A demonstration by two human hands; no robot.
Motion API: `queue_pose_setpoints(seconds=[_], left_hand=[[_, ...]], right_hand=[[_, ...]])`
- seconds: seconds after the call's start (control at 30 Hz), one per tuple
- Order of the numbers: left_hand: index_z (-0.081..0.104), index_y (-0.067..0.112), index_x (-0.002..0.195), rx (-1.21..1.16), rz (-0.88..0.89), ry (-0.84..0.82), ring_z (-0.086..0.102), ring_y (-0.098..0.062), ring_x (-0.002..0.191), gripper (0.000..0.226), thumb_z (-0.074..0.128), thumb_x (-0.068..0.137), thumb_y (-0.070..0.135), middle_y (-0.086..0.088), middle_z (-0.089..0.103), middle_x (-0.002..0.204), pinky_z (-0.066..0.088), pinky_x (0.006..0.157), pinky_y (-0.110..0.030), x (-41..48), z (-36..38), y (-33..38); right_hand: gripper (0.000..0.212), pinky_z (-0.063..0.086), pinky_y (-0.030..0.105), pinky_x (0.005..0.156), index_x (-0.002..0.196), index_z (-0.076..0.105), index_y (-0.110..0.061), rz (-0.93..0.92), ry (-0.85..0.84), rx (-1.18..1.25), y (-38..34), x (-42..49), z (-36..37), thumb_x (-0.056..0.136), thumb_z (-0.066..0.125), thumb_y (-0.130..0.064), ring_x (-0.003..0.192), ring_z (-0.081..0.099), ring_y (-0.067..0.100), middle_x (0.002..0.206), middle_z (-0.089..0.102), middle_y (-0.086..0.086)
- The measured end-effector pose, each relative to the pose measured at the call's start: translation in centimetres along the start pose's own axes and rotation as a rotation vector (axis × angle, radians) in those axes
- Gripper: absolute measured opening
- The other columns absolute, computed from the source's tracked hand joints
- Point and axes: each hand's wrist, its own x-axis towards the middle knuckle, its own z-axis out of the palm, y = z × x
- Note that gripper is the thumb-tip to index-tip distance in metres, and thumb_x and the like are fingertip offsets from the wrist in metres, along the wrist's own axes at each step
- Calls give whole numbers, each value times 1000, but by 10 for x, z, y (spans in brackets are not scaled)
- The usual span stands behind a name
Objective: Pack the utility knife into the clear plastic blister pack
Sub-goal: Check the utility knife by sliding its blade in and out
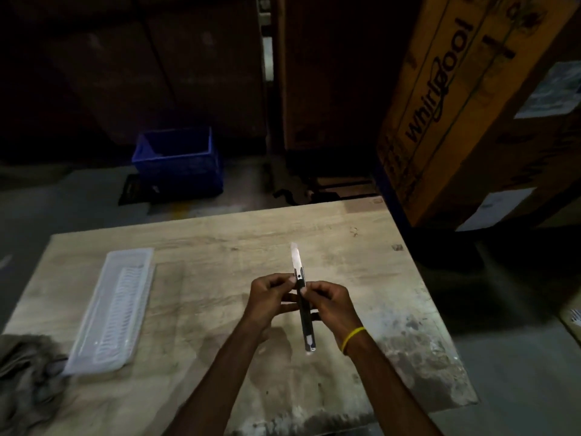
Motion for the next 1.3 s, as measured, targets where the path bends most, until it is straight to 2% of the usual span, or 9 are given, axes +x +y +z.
queue_pose_setpoints(seconds=[0.1, 0.2, 0.4, 0.57, 0.73, 0.9, 1.0, 1.13, 1.3], left_hand=[[74, -2, 96, -42, 38, 60, 72, -30, 73, 15, 65, 91, 9, -20, 76, 92, 62, 73, -43, -12, -21, 8], [74, -2, 98, -64, 57, 94, 73, -29, 73, 16, 65, 91, 10, -20, 76, 92, 62, 72, -41, -21, -39, 15], [76, 5, 91, -114, 79, 142, 71, -26, 70, 11, 66, 90, 10, -14, 75, 85, 62, 68, -38, -35, -68, 22], [75, 4, 91, -160, 87, 173, 72, -22, 61, 9, 68, 89, 8, -12, 75, 79, 63, 65, -36, -40, -82, 23], [74, -2, 97, -228, 103, 240, 73, -31, 73, 14, 66, 90, 7, -21, 75, 89, 62, 68, -38, -38, -91, 20], [71, -1, 101, -307, 120, 298, 75, -34, 82, 14, 63, 93, 7, -21, 76, 95, 62, 72, -39, -36, -95, 19], [69, -2, 103, -320, 113, 299, 75, -37, 88, 15, 62, 93, 5, -23, 75, 98, 61, 78, -43, -35, -96, 17], [69, -3, 105, -325, 105, 280, 75, -37, 89, 17, 63, 92, 6, -23, 76, 98, 61, 82, -45, -36, -94, 14], [70, -1, 104, -331, 92, 274, 75, -36, 87, 15, 64, 92, 7, -21, 76, 96, 60, 81, -43, -36, -93, 12]], right_hand=[[10, 59, 44, 69, 92, 75, -4, -42, -38, -7, -6, -4, 24, 88, 66, -4, 78, 72, 29, 91, 74, 23], [15, 59, 48, 74, 96, 76, -6, -66, -80, 5, -10, -6, 41, 87, 65, -1, 87, 72, 37, 94, 74, 23], [20, 58, 52, 81, 98, 77, -9, -75, -165, 37, -13, -14, 70, 86, 64, 2, 91, 71, 37, 94, 76, 19], [27, 56, 47, 78, 96, 77, -11, -45, -180, 41, -13, -18, 84, 82, 62, 7, 87, 72, 31, 92, 76, 15], [7, 56, 36, 64, 87, 78, -8, 31, -120, 64, -13, -21, 96, 84, 72, -10, 71, 67, 26, 78, 73, 15], [31, 59, 37, 61, 86, 74, 2, 126, -45, 46, -11, -26, 101, 78, 80, -28, 59, 63, 25, 74, 70, 14], [35, 59, 35, 57, 80, 75, -2, 111, 49, -5, -11, -28, 104, 73, 83, -36, 53, 62, 21, 71, 72, 12], [48, 51, 27, 47, 64, 73, -8, 46, 210, -155, -12, -31, 107, 63, 83, -55, 44, 56, 16, 62, 72, 10], [51, 48, 28, 45, 60, 71, -7, 46, 250, -180, -13, -32, 107, 60, 84, -56, 42, 54, 15, 62, 71, 13]])
